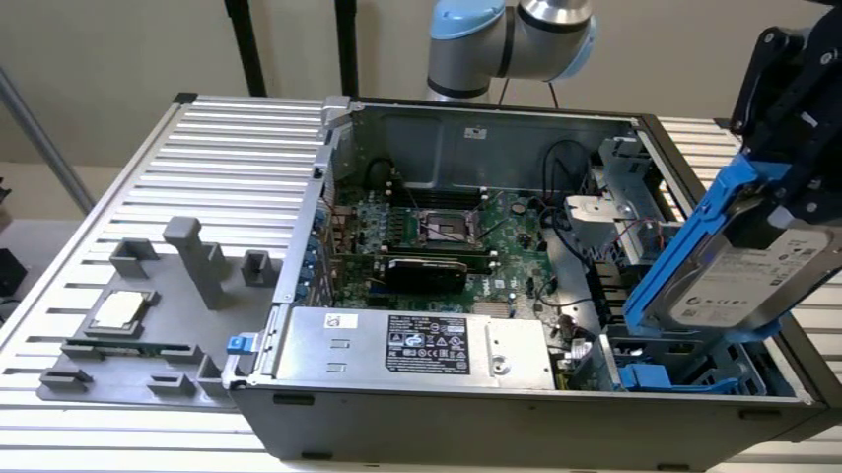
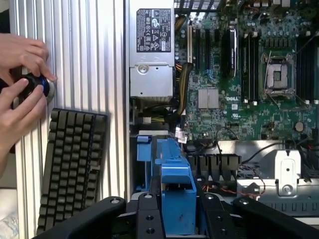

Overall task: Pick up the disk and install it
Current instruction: 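Insert the disk into the insertion slot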

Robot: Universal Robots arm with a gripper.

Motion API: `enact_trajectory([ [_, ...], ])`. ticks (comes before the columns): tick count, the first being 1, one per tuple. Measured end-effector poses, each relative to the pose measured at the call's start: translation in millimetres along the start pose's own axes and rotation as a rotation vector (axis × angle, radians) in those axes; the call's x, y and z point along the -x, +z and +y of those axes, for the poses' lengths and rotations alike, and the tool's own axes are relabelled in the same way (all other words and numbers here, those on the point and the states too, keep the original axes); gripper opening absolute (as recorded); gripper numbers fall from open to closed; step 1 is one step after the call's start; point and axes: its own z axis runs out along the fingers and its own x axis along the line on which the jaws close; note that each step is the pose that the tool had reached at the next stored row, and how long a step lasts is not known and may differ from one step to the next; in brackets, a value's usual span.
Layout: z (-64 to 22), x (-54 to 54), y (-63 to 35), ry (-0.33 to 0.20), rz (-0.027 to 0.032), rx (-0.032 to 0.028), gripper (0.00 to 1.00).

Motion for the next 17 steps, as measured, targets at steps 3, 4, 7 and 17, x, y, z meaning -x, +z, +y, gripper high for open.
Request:
enact_trajectory([
  [3, -0.2, -0.1, 5.6, 0.000, 0.0000, 0.0000, 0.00],
  [4, -0.3, -0.1, 7.4, 0.000, 0.0000, 0.0000, 0.00],
  [7, -1.1, -0.3, 11.8, 0.000, 0.0001, -0.0001, 0.00],
  [17, -2.2, -1.6, 19.7, 0.000, 0.0017, -0.0001, 0.00],
])
